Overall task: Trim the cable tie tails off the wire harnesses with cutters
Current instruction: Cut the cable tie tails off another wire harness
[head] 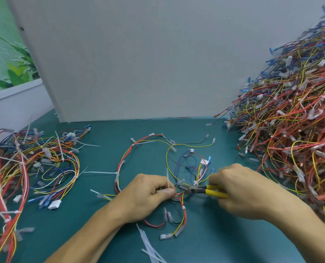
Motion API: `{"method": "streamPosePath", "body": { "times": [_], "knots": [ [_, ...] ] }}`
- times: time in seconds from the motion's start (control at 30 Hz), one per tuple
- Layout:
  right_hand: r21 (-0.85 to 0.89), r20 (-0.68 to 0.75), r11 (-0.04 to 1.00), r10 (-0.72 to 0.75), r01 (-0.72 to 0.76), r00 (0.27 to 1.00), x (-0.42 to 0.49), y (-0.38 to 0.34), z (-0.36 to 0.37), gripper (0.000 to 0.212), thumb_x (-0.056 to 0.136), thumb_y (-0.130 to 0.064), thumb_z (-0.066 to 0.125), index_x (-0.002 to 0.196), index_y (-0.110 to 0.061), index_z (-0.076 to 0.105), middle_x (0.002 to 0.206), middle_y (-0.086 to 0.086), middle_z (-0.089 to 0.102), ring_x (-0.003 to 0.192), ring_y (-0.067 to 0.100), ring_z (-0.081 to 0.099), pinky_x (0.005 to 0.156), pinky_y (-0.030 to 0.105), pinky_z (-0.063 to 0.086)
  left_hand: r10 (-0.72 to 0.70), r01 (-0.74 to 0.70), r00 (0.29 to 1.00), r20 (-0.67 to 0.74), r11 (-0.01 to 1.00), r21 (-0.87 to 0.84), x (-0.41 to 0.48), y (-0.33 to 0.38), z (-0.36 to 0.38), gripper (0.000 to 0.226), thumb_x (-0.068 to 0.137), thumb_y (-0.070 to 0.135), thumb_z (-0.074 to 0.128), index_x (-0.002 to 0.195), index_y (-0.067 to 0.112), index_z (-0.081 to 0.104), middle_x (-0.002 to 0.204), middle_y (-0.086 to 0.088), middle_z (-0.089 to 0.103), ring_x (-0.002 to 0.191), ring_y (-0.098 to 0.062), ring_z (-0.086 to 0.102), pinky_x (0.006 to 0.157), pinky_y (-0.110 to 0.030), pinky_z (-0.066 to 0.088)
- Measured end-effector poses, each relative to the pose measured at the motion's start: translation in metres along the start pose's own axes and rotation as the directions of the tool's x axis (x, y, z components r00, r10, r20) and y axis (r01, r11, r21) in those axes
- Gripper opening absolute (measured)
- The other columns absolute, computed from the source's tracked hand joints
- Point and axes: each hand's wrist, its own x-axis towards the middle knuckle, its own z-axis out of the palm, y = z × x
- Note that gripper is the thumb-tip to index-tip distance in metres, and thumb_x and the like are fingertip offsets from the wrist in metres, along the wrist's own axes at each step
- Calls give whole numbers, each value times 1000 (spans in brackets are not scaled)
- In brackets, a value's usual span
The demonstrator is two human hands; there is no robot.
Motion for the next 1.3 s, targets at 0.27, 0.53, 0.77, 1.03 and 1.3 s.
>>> {"method": "streamPosePath", "body": {
  "times": [0.27,0.53,0.77,1.03,1.3],
  "knots": [
    [-32,-96,998,-61,59,994,0,-2,1,6,84,-29,47,82,-29,42,87,-9,44,91,22,55,69,31,45,-109,114,993,43,983,-146,4,-2,-3,12,88,12,66,88,24,65,79,-2,71,77,-19,63,77,-31,48],
    [-54,-163,994,-100,92,982,0,-8,4,19,84,-30,47,101,-31,56,99,-9,51,95,23,57,68,29,42,-113,122,991,75,984,-127,6,-1,-4,19,89,13,63,87,29,53,75,8,69,70,-4,59,70,-23,46],
    [-37,-151,992,-123,119,981,-1,-8,5,23,81,-27,48,102,-33,56,92,-12,45,95,20,56,66,27,38,-81,94,992,94,986,-136,6,-4,-6,16,97,11,48,88,23,48,82,9,72,49,-3,40,52,-13,32],
    [-31,-125,994,-107,104,986,0,-14,5,20,81,-26,48,99,-33,55,102,-10,51,94,22,56,64,28,34,-80,99,991,107,979,-177,6,-2,-5,12,99,10,46,90,18,46,84,4,71,46,-6,34,49,-14,32],
    [-36,-98,991,-133,130,986,2,-16,8,8,84,-26,48,84,-32,43,93,-9,46,88,24,54,64,29,38,-82,98,991,107,982,-161,6,-2,-5,15,99,12,47,88,22,45,80,8,70,47,-5,35,50,-14,31]
  ]
}}
